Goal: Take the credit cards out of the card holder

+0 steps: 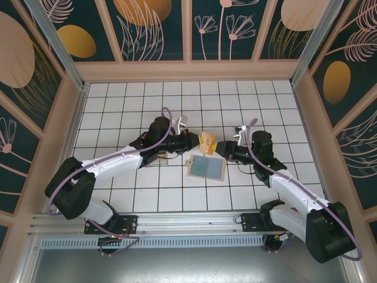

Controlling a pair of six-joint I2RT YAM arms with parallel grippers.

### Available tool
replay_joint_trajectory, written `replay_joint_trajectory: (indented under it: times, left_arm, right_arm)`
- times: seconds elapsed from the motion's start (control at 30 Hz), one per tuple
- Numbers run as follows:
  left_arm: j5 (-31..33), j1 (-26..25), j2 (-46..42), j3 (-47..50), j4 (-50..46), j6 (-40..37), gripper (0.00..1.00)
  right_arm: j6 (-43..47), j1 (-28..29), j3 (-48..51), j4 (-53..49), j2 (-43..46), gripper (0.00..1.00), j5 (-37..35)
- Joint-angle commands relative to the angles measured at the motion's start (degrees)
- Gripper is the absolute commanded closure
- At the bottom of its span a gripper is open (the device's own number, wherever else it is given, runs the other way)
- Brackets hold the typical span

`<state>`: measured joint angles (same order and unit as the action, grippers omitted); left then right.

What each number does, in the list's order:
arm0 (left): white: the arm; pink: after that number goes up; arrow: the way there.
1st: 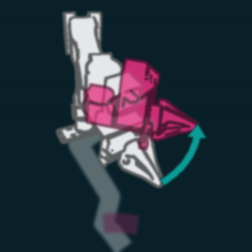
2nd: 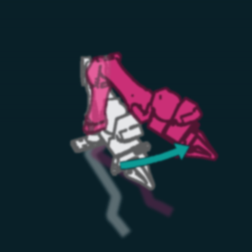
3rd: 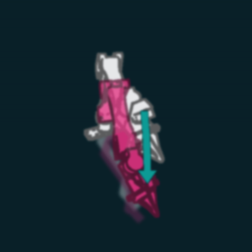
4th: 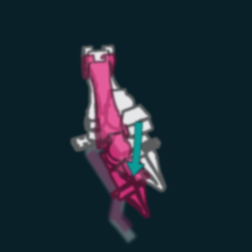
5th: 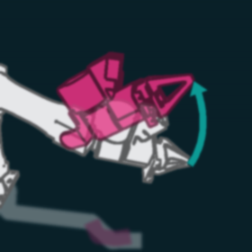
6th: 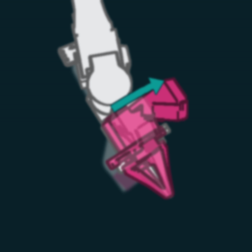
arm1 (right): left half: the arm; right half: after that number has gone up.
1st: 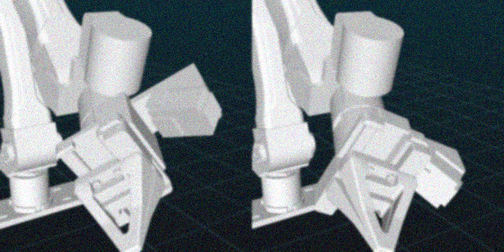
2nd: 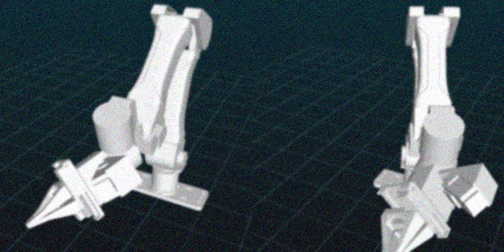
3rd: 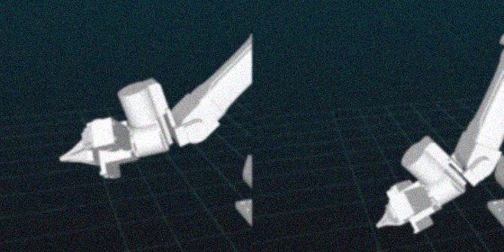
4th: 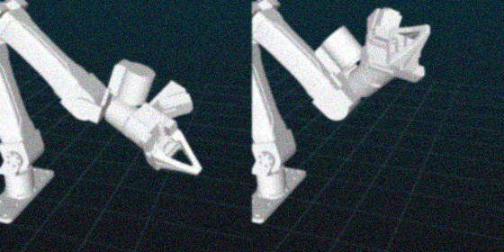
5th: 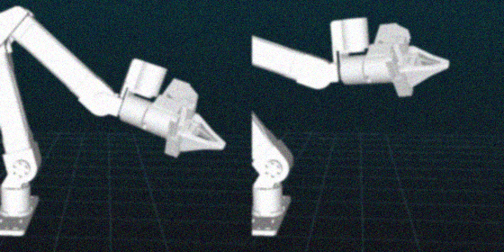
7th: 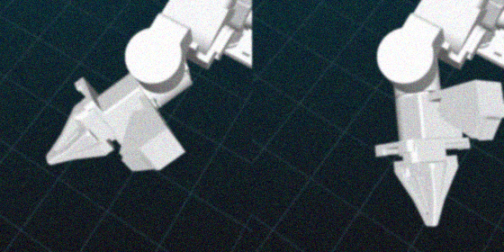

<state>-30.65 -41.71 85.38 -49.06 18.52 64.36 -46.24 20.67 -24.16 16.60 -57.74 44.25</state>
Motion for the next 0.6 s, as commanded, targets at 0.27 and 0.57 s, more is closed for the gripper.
replay_joint_trajectory:
  times: [0.27,0.57]
  left_arm:
    - [12.1,-0.3,-4.3,-5.7,-25.4,-22.9,1.00]
    - [24.8,-0.3,-10.3,-5.5,-37.2,-50.4,1.00]
  right_arm:
    - [7.5,0.1,-2.3,-9.8,2.1,0.21,-6.6]
    - [9.3,2.0,-5.0,-14.2,4.7,0.01,-15.0]
